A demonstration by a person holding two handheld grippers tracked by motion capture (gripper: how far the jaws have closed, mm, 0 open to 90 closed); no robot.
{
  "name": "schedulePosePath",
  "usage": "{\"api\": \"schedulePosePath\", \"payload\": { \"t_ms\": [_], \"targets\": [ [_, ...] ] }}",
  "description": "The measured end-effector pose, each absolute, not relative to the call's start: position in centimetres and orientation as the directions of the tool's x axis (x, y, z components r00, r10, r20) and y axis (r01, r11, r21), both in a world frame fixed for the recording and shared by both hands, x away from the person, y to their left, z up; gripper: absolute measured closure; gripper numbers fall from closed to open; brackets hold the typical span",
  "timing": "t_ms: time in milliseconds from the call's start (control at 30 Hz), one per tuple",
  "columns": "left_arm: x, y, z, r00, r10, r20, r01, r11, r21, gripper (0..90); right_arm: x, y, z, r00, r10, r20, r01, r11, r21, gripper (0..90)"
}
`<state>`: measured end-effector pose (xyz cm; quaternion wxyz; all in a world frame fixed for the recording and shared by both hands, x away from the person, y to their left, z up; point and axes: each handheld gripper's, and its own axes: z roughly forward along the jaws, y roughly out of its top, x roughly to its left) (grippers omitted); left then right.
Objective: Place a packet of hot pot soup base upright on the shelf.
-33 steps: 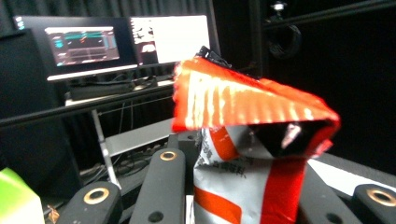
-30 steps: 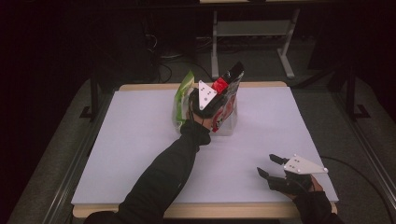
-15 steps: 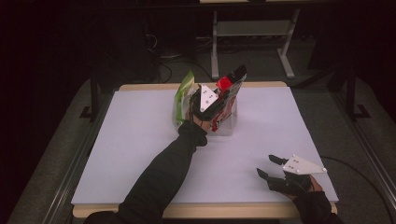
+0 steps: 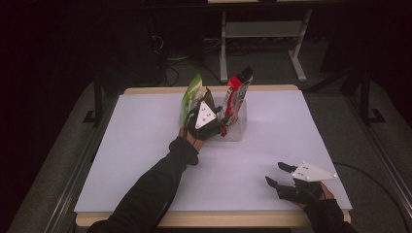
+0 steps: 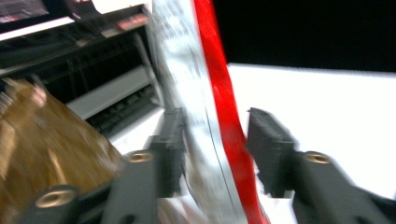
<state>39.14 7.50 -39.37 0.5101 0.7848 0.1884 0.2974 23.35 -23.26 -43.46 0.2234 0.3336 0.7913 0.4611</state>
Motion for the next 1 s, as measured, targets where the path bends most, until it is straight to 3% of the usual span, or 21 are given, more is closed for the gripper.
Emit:
{"api": "schedulePosePath", "payload": {
  "t_ms": [100, 233, 533, 733, 1000],
  "targets": [
    [38.9, 7.8, -40.2, 0.781, 0.552, 0.292, -0.002, -0.464, 0.886, 72.4, 23.4, -23.1, -43.5, -0.681, 0.731, -0.047, 0.324, 0.358, 0.876, 33.9],
    [39.3, 7.8, -40.9, 0.772, 0.567, 0.286, 0.026, -0.477, 0.878, 80.1, 23.4, -23.0, -43.6, -0.681, 0.731, -0.046, 0.33, 0.362, 0.872, 33.9],
    [39.9, 6.9, -42.1, 0.78, 0.547, 0.306, 0.068, -0.559, 0.826, 84.3, 23.5, -23.0, -43.7, -0.684, 0.729, -0.042, 0.334, 0.363, 0.87, 33.9],
    [39.2, 7.3, -42.1, 0.783, 0.544, 0.301, 0.049, -0.537, 0.842, 75.4, 23.5, -23.0, -43.7, -0.683, 0.729, -0.042, 0.334, 0.363, 0.87, 33.9],
    [38.9, 8.8, -41.4, 0.786, 0.559, 0.263, 0.064, -0.497, 0.866, 71.7, 23.5, -23.2, -43.7, -0.679, 0.733, -0.044, 0.336, 0.363, 0.869, 35.5]
  ]
}}
